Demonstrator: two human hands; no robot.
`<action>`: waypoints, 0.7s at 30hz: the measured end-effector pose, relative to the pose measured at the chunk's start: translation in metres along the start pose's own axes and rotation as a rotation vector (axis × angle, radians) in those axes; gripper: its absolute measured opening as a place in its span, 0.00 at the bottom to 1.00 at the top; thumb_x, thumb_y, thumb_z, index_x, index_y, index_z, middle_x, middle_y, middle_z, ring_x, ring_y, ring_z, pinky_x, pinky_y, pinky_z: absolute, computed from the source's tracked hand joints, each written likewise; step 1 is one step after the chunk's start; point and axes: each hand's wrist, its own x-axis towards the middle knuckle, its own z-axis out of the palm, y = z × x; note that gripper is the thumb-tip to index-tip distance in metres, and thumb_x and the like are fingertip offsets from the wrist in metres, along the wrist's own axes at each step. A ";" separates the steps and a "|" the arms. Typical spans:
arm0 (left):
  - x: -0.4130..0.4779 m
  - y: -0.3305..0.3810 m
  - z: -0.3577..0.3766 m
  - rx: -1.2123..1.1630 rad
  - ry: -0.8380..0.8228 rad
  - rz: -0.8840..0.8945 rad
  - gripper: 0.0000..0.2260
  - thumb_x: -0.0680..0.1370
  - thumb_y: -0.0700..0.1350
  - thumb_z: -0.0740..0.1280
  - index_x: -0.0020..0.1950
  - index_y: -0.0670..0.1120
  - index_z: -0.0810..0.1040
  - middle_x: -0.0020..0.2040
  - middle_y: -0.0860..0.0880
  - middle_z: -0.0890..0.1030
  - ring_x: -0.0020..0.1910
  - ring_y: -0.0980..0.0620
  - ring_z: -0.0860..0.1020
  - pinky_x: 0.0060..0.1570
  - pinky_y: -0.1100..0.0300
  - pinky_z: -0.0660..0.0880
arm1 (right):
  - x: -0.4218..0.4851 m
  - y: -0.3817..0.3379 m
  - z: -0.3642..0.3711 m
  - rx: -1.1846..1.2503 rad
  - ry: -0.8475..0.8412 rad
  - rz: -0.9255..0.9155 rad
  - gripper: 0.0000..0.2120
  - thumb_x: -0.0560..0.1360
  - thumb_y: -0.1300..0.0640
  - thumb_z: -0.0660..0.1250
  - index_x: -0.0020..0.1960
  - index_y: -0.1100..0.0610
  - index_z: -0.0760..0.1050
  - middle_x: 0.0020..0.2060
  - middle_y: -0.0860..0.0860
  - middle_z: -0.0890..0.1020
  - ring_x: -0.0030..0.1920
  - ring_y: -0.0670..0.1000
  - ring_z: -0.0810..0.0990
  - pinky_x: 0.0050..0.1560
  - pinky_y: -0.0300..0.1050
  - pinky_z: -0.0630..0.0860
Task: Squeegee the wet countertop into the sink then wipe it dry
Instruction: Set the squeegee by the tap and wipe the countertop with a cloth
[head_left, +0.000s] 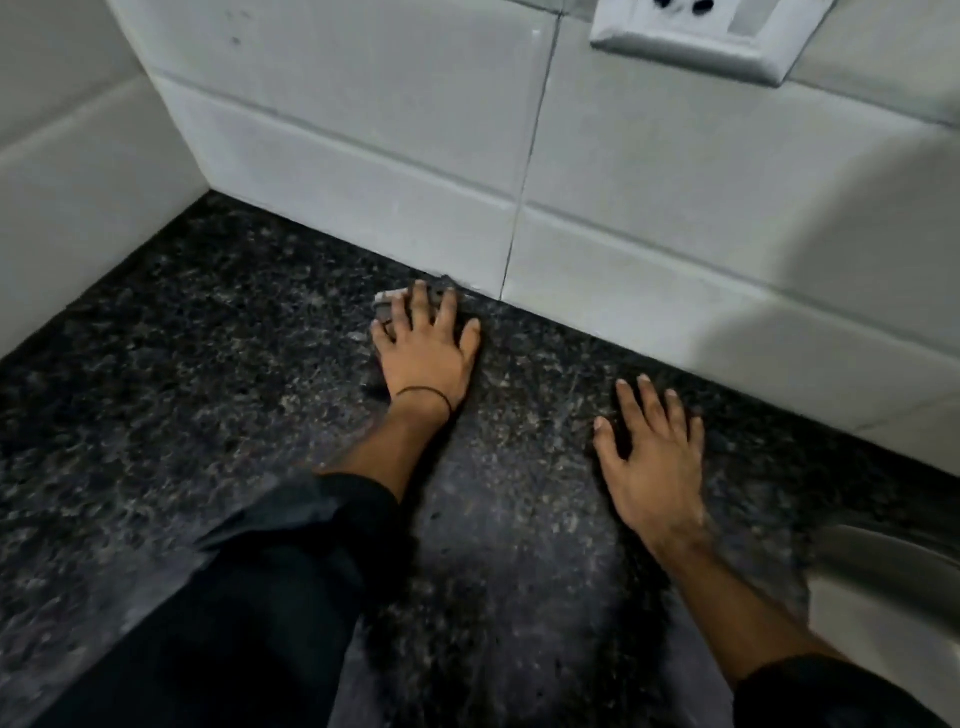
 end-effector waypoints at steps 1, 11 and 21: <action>-0.009 0.018 0.006 0.003 0.024 0.027 0.26 0.81 0.63 0.47 0.79 0.57 0.55 0.81 0.48 0.52 0.79 0.41 0.50 0.73 0.37 0.49 | 0.000 -0.001 0.001 -0.003 0.006 -0.004 0.30 0.78 0.38 0.49 0.78 0.48 0.62 0.78 0.48 0.60 0.78 0.56 0.55 0.77 0.60 0.48; -0.009 0.044 0.022 -0.007 -0.010 0.418 0.24 0.79 0.62 0.51 0.75 0.61 0.62 0.78 0.53 0.61 0.79 0.47 0.55 0.75 0.42 0.54 | 0.001 0.000 0.001 0.002 0.018 0.006 0.27 0.80 0.46 0.48 0.78 0.47 0.60 0.78 0.47 0.60 0.78 0.55 0.55 0.77 0.60 0.49; -0.131 0.016 0.021 0.021 -0.077 0.610 0.25 0.80 0.63 0.49 0.77 0.62 0.58 0.79 0.53 0.59 0.79 0.47 0.55 0.75 0.46 0.56 | 0.000 0.000 -0.003 0.004 -0.005 0.000 0.26 0.80 0.48 0.49 0.78 0.48 0.61 0.78 0.48 0.62 0.78 0.56 0.57 0.76 0.61 0.49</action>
